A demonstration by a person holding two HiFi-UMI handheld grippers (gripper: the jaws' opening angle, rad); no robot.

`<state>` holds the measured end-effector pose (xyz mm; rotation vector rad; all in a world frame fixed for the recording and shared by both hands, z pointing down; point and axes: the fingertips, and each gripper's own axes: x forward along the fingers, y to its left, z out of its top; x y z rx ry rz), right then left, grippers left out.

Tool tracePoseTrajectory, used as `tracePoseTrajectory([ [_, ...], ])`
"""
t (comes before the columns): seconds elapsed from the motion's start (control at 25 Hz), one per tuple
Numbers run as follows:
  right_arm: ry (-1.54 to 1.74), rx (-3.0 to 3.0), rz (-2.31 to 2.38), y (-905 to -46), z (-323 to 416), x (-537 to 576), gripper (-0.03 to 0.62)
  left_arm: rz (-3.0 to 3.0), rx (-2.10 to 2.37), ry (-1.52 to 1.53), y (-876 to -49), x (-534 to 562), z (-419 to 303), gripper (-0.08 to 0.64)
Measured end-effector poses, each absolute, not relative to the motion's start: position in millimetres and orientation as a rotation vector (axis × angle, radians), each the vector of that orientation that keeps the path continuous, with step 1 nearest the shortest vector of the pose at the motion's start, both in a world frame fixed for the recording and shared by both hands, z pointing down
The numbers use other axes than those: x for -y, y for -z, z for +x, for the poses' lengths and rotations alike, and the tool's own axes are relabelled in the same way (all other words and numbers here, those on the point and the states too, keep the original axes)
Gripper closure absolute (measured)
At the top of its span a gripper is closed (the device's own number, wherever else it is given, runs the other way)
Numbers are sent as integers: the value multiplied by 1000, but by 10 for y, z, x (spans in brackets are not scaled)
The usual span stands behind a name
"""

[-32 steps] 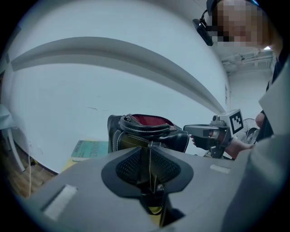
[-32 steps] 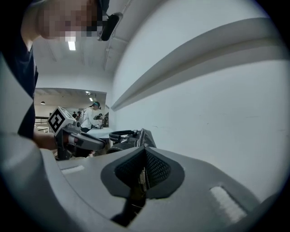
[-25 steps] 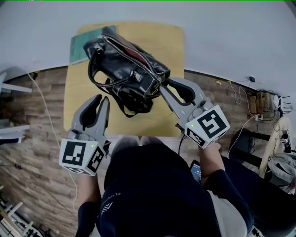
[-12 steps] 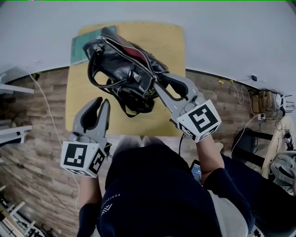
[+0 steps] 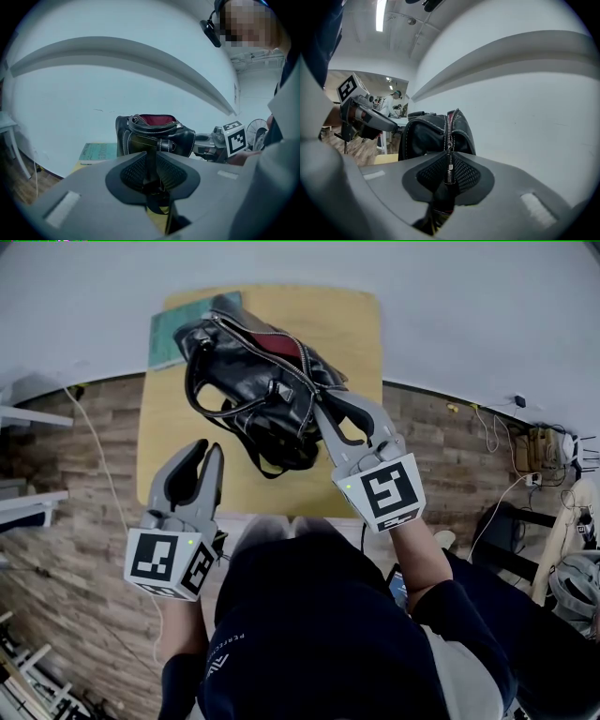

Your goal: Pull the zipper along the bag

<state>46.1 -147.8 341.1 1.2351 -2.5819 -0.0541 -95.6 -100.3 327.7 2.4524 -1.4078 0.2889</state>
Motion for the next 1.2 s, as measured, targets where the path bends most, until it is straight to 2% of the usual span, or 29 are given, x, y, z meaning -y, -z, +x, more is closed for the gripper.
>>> tracePoseTrajectory([
  [0.28, 24, 2578, 1237, -3381, 517, 1426, 568, 2464, 1389, -285, -3261, 1037, -936, 485],
  [0.6, 132, 2483, 1280, -3289, 630, 1354, 581, 2483, 1369, -299, -3257, 1049, -878, 485],
  [1.2, 497, 2155, 1306, -3163, 677, 1284, 581, 2512, 1333, -297, -3237, 1022, -771, 486],
])
